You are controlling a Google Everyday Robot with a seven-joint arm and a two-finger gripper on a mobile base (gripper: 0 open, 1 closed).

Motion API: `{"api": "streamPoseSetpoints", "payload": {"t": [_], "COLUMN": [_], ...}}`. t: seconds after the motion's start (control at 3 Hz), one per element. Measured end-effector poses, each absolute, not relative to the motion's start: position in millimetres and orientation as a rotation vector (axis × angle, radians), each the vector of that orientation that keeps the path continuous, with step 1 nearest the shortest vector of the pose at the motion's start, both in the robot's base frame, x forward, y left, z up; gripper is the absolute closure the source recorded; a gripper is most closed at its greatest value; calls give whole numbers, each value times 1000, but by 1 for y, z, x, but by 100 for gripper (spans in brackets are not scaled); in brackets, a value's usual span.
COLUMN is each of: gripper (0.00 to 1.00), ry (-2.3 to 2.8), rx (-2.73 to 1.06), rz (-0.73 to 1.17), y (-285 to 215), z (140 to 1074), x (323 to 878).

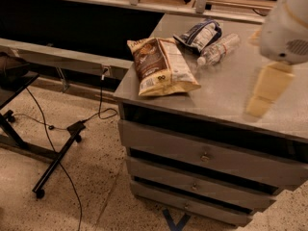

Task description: Pick brown chip bag

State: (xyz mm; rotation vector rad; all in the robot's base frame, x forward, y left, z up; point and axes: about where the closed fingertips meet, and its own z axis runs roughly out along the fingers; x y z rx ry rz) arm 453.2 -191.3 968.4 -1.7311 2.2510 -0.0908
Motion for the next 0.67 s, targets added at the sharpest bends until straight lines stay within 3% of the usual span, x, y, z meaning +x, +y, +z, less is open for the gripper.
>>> {"api": "streamPoseSetpoints", "payload": {"t": [0.67], "gripper": [0], "ry": [2402], "rx": [-1662], "rz": [117], "y": [-73], "z": [921], "x": [535]}}
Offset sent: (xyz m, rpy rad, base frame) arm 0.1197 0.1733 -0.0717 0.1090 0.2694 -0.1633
